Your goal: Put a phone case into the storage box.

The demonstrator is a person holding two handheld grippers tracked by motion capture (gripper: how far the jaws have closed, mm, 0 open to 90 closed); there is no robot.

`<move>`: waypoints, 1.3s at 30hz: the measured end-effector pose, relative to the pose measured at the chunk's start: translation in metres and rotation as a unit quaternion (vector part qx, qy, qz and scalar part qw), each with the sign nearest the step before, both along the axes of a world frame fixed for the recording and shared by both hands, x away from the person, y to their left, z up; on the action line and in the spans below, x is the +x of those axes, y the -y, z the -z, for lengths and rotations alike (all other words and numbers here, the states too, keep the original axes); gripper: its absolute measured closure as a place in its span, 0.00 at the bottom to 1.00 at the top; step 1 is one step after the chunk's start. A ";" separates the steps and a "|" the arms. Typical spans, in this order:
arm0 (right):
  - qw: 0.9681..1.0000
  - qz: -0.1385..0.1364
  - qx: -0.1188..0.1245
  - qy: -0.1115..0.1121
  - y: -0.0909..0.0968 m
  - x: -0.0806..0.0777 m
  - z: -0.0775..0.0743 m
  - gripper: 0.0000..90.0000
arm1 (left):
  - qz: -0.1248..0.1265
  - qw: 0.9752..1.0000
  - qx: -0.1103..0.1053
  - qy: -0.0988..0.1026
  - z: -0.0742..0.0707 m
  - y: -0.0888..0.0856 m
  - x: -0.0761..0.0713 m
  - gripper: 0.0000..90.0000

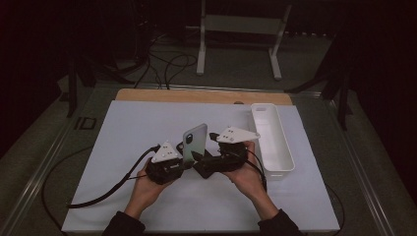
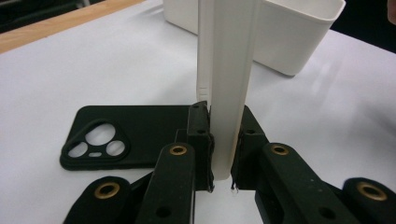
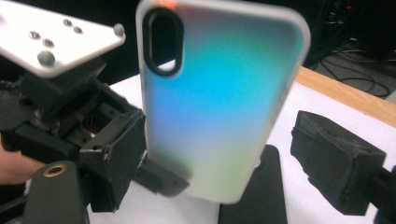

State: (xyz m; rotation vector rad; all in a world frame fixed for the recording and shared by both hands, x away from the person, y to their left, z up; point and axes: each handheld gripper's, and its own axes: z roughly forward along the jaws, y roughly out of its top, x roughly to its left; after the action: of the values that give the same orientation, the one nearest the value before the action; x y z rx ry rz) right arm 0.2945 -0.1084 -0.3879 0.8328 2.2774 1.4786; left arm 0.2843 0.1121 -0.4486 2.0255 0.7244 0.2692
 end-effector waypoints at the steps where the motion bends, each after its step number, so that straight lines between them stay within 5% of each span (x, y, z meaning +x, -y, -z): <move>1: 1.000 0.005 -0.002 0.003 -0.002 0.000 -0.002 0.19 | -0.001 1.000 0.000 -0.001 0.000 0.000 0.000 0.90; 13: 0.998 0.036 0.043 -0.009 -0.015 0.003 -0.006 0.19 | -0.010 1.000 0.009 0.001 0.004 0.005 -0.001 0.90; 39: 0.998 0.046 0.052 -0.009 -0.018 0.009 -0.002 0.18 | -0.007 1.000 0.007 0.003 0.008 0.009 -0.002 0.89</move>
State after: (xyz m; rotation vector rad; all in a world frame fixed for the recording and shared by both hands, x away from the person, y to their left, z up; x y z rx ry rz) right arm 0.3036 -0.0908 -0.3856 0.9705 2.1596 1.5662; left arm 0.2819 0.1033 -0.4566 2.0318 0.7352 0.2896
